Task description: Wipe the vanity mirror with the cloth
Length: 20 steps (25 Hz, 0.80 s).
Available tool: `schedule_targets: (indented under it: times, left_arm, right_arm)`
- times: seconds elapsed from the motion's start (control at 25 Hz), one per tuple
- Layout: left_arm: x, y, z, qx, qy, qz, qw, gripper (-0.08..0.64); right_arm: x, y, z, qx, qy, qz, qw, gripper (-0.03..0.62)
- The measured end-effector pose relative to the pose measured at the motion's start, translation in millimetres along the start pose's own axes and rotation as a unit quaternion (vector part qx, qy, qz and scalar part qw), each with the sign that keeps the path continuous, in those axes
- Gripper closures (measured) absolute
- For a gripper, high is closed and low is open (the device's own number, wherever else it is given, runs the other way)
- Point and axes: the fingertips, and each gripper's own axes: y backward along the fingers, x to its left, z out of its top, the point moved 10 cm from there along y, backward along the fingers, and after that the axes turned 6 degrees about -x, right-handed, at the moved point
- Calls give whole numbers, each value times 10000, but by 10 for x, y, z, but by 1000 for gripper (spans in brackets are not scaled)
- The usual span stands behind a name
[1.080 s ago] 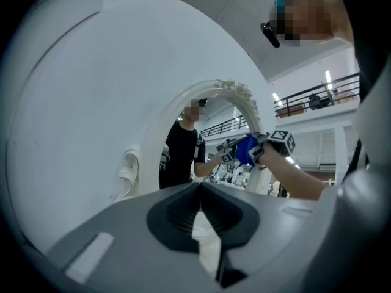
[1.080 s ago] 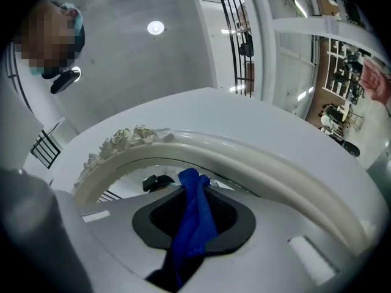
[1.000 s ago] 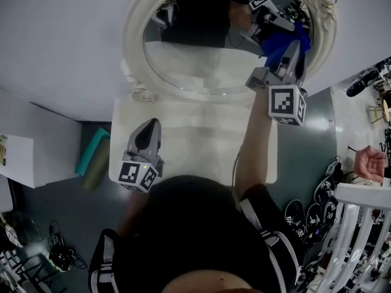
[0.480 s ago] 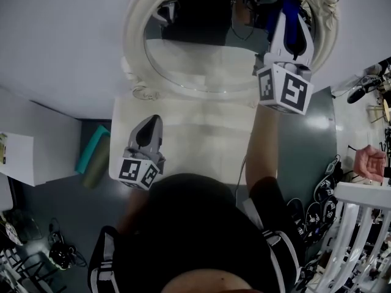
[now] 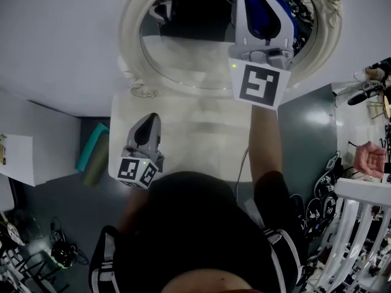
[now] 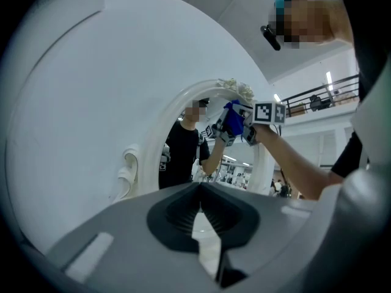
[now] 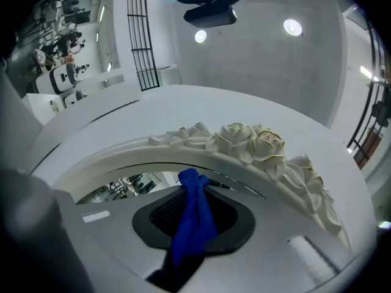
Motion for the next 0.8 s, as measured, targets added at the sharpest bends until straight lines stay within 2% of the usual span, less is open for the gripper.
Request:
schedule_targets:
  times: [0.16,0.4,0.56,0.8]
  left_arm:
    - [2,-30,-15,58,-53,-27,10000,549]
    - [28,-41,-58,112,-27,-33,9999,549]
    - [26,-41,-57,107,13,-10,9999,549]
    - [-31,-38,-52,133,25,58,9999,549]
  right_arm:
    - [145,26,-50,91,326,109,9994,534]
    - [380,51,-86,58,558,449,9974,534]
    - [585,104,-130,-113,762,691,9946,534]
    - [1089,473,-556,-36,1138,1324,9846,534]
